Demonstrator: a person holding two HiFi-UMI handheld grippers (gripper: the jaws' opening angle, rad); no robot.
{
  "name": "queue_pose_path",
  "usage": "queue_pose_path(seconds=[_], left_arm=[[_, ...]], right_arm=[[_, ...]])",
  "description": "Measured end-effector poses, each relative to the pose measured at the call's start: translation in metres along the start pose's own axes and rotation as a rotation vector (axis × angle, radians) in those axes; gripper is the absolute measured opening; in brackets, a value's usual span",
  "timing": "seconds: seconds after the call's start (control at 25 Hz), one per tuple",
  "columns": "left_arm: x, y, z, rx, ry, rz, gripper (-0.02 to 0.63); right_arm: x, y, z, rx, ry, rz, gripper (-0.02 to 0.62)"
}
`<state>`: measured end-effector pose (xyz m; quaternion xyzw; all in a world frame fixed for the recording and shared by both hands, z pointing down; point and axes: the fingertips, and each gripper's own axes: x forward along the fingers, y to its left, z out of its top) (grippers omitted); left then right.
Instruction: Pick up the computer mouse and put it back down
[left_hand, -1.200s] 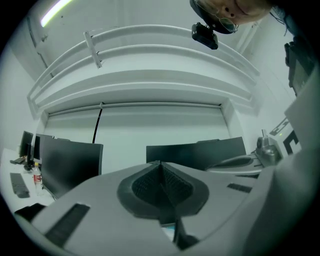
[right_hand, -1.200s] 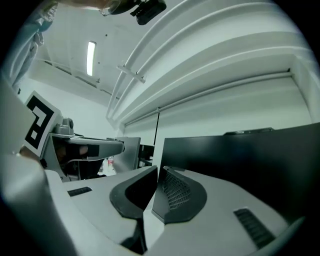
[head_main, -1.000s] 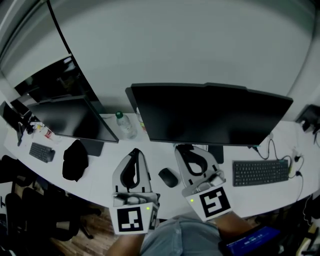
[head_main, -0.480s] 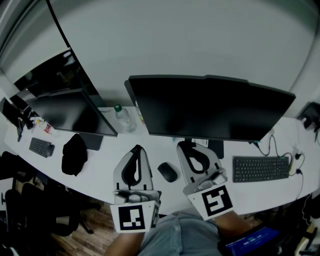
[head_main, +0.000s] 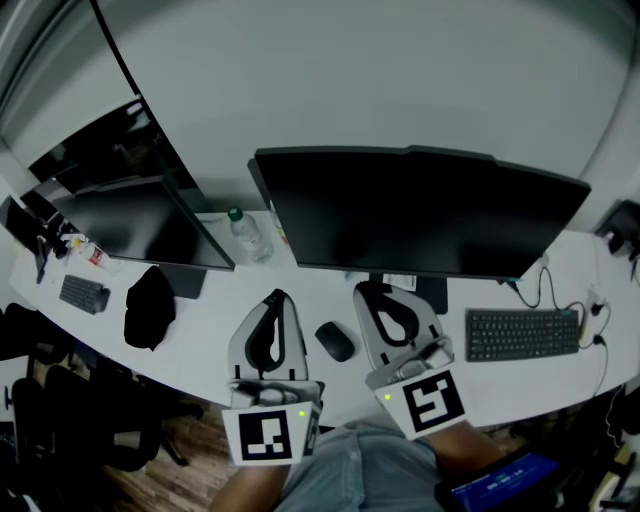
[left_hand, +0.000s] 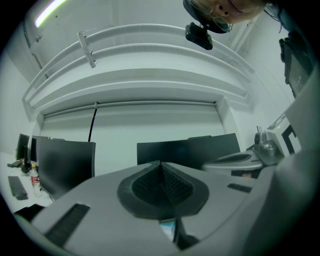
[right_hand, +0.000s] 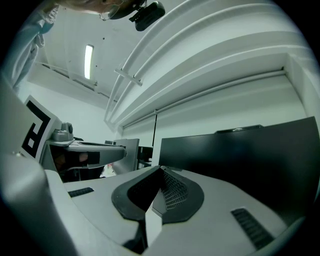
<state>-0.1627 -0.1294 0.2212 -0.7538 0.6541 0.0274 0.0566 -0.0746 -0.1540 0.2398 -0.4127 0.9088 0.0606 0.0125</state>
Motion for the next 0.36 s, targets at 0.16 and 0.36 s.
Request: queue_pose_path(seconds=[0.16, 0.36], left_arm=[[-0.0013, -0.0012, -0.0038, -0.001, 0.013, 0.000, 0.008], [-0.0002, -0.0047, -0.0059, 0.010, 0.016, -0.002, 0.008]], right_arm=[[-0.0014, -0.0007, -0.0008, 0.002, -0.003, -0.002, 0.014], [-0.0024, -0.0038, -0.0021, 0.000, -0.007, -0.002, 0.014]])
